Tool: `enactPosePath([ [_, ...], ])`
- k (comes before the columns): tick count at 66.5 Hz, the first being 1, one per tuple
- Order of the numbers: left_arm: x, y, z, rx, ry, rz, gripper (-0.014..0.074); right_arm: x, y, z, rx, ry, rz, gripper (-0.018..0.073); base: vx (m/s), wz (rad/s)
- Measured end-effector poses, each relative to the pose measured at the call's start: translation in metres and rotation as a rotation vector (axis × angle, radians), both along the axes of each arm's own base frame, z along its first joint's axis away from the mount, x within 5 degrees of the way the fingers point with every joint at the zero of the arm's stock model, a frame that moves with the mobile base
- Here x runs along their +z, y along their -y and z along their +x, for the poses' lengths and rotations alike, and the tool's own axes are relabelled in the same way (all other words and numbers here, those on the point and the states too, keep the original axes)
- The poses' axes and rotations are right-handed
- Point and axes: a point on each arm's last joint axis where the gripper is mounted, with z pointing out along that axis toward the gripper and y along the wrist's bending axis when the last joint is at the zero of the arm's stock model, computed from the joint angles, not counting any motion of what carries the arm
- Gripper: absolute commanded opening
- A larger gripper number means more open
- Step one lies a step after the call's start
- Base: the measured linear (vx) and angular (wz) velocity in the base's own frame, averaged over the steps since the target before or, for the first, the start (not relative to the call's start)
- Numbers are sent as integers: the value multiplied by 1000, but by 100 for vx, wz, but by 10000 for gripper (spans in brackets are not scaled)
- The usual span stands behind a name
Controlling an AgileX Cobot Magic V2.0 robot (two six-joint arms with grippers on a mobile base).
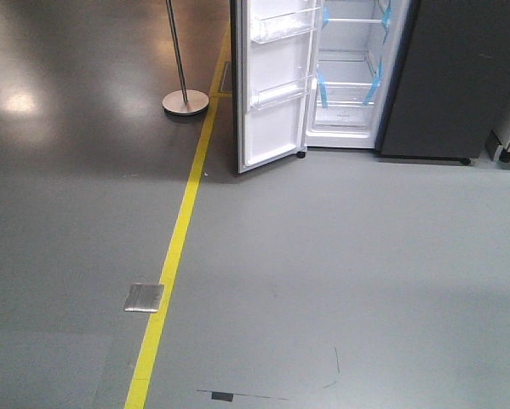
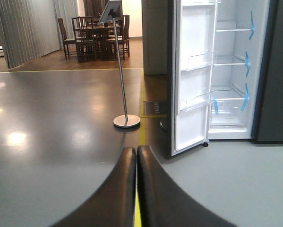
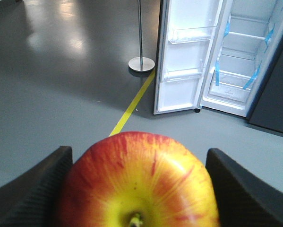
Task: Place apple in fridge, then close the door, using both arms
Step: 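Approach the open refrigerator shelves with the apple in the right gripper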
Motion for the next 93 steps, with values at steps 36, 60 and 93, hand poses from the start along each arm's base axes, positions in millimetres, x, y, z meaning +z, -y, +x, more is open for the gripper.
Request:
enactPosePath([
  [36,0,0,0,0,0,0,-8,0,0,0,0,0,0,150,14,2],
  [60,0,0,0,0,0,0,-8,0,0,0,0,0,0,150,14,3],
  [93,0,0,0,0,0,0,-8,0,0,0,0,0,0,150,14,1],
])
